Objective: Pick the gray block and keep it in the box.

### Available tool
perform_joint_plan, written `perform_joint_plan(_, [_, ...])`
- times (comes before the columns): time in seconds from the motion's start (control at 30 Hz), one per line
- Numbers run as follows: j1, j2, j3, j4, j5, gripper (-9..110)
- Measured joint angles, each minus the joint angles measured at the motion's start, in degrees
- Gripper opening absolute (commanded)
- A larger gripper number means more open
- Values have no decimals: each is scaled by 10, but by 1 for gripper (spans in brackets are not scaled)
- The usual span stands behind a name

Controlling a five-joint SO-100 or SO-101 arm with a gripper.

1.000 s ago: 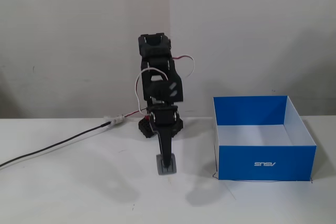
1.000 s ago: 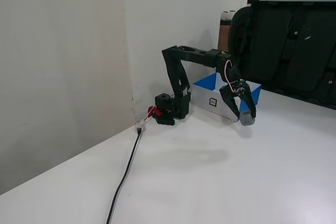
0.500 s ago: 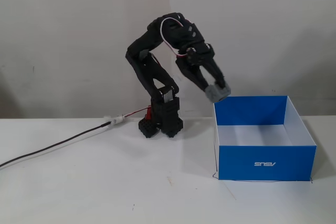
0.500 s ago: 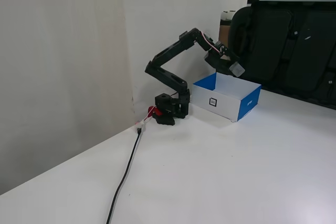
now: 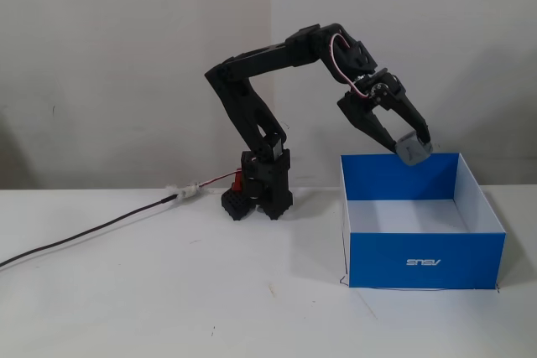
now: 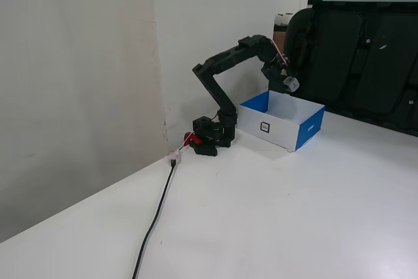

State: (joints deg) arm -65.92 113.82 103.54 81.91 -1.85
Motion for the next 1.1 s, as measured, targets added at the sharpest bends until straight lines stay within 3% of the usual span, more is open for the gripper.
perform_joint_plan(0.17, [40, 0, 0, -10, 52, 31])
perform_joint_plan(0.2, [42, 0, 0, -11, 59, 30])
perform_joint_plan(0.27, [50, 0, 0, -12, 64, 2])
perform_joint_plan(0.47, [171, 53, 0, -5, 67, 0])
perform_joint_plan(0.67, [419, 140, 11, -18, 68, 0])
perform_joint_plan(0.8, [550, 250, 214, -185, 69, 0])
perform_joint_plan(1.1, [637, 334, 406, -283, 37, 0])
